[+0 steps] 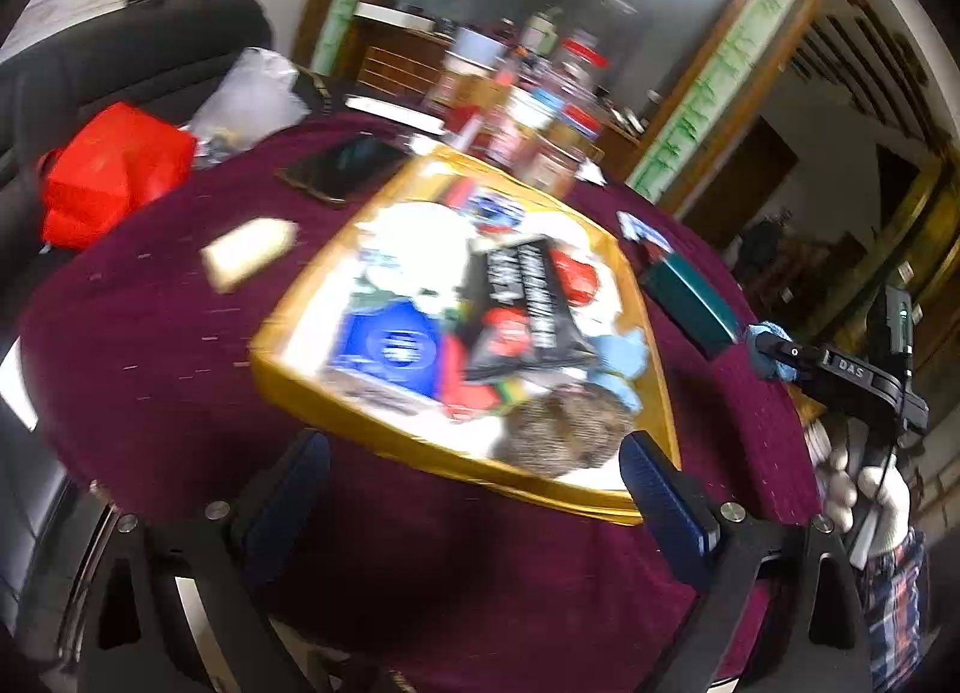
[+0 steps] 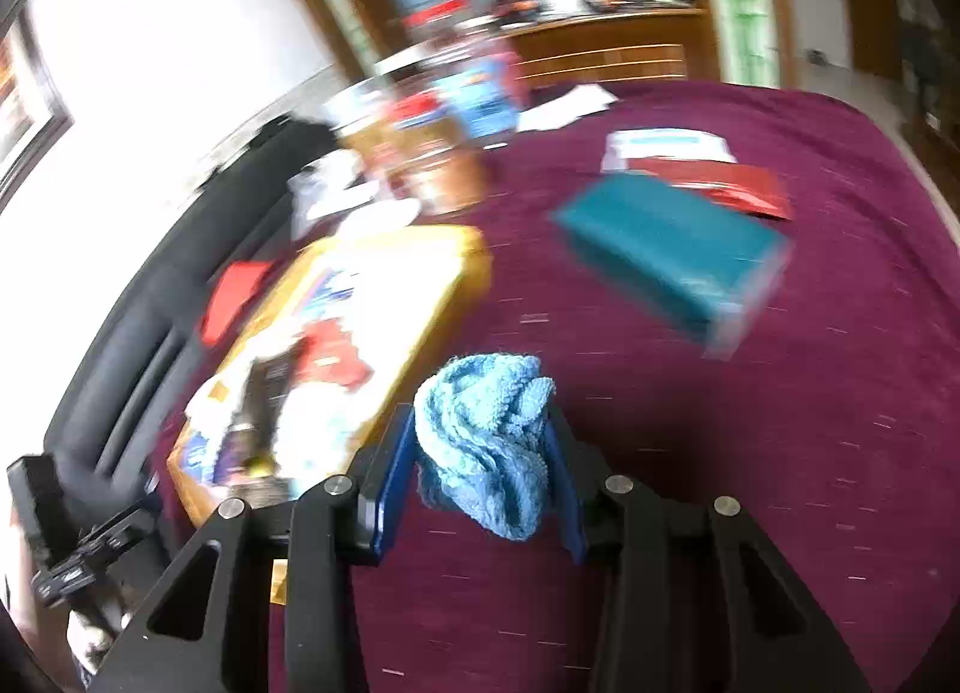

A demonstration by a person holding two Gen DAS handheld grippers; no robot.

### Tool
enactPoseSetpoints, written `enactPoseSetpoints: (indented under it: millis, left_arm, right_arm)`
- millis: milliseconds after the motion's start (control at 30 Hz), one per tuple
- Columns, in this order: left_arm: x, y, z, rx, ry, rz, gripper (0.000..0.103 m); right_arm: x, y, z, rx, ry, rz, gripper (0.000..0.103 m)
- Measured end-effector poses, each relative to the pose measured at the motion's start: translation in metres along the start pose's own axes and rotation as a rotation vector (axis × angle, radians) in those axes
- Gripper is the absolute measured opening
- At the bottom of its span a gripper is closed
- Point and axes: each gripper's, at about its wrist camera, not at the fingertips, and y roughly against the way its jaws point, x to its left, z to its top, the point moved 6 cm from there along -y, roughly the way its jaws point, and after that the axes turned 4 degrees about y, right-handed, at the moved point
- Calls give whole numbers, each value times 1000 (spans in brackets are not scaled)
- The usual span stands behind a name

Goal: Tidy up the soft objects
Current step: 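Grasp the blue cloth with the right tool, then carry the blue cloth into the tray and open the right tool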

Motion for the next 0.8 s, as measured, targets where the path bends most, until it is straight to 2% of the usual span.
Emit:
enactPoseSetpoints:
  millis: [133,233,400,567,700,800]
  left_arm:
    - [37,14,6,-39,60,39,99]
    - [70,24,15,-71,96,100,99]
    - [114,28,55,-118,43,229,99]
    - [135,18,74,-98,44,228,99]
    - [131,17,58,-84,86,137,99]
    - [126,17,45,-65,103,108,99]
  right_arm:
    - [51,-16,0,27,56,81,40]
    - [77,-20,-2,41,86,116,40]
    - [100,-21,-4,43,114,126,41]
    - [90,-30,-2,55,101,65,41]
    - [81,-49,2,93,77,35,41]
    - [84,-63,2,116,84,26,41]
